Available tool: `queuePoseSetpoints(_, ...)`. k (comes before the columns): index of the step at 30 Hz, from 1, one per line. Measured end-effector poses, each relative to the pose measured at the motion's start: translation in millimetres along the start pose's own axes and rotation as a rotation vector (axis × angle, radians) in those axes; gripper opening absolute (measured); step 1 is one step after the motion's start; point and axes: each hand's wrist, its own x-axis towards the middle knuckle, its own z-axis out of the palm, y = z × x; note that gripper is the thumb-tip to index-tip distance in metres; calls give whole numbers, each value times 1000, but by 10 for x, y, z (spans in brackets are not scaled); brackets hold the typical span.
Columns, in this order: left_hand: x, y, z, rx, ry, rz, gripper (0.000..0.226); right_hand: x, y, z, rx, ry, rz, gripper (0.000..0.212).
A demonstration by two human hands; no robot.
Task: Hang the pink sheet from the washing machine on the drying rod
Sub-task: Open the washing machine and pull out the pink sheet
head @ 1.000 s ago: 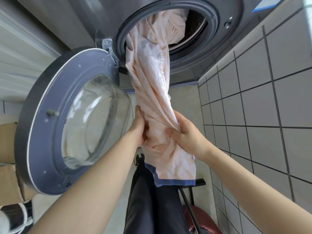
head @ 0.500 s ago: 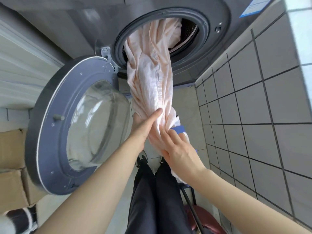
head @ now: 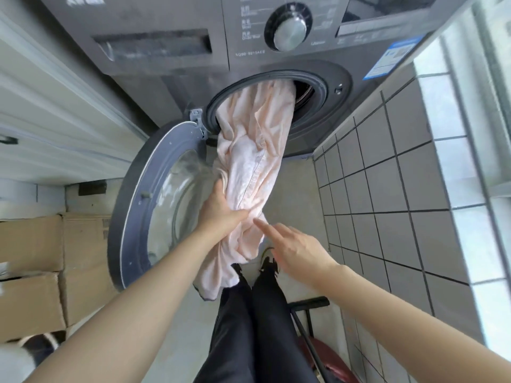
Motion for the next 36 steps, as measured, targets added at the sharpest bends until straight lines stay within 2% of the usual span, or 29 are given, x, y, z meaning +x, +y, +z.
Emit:
queuePoseSetpoints(5,-404,31,-332,22,-38,58,89,43,-61,-428,5,58,-4,83)
queuePoseSetpoints(9,-705,87,-569,-87,-49,112,94,185,-212,-619,-102,66,-29,114)
queuePoseSetpoints(11,-844,109,-689,-107,-55,143,97,303,-305,-700,-130,66,-67,123)
queuePoseSetpoints(13,-973,123,-814,-106,-63,177,88,425,-409,-797,-176,104,-151,127)
queuePoseSetpoints(16,-1176,135,-1018,-63,-106,265,69,576,-548,-957,-63,114,-224,119)
queuePoseSetpoints(18,-1300,131,-1170,-1,-120,296,62,652,-621,-1044,10,55,-251,117)
queuePoseSetpoints(22,-1551,178,-1443,88,-90,384,35,805,-740,-1076,-15,-49,-333,118)
queuePoseSetpoints(25,-1723,208,-1664,114,-24,504,35,920,-884,-1065,-117,-123,-444,107)
queuePoseSetpoints(30,-2001,233,-2063,13,57,507,34,1027,-1117,-1143,-156,-281,-483,97)
queuePoseSetpoints(33,-2185,312,-2247,-35,165,572,42,1135,-1242,-1177,-107,-330,-383,96)
queuePoseSetpoints(36,-2265,339,-2368,-5,303,697,39,1258,-1330,-1225,-72,-282,-301,87)
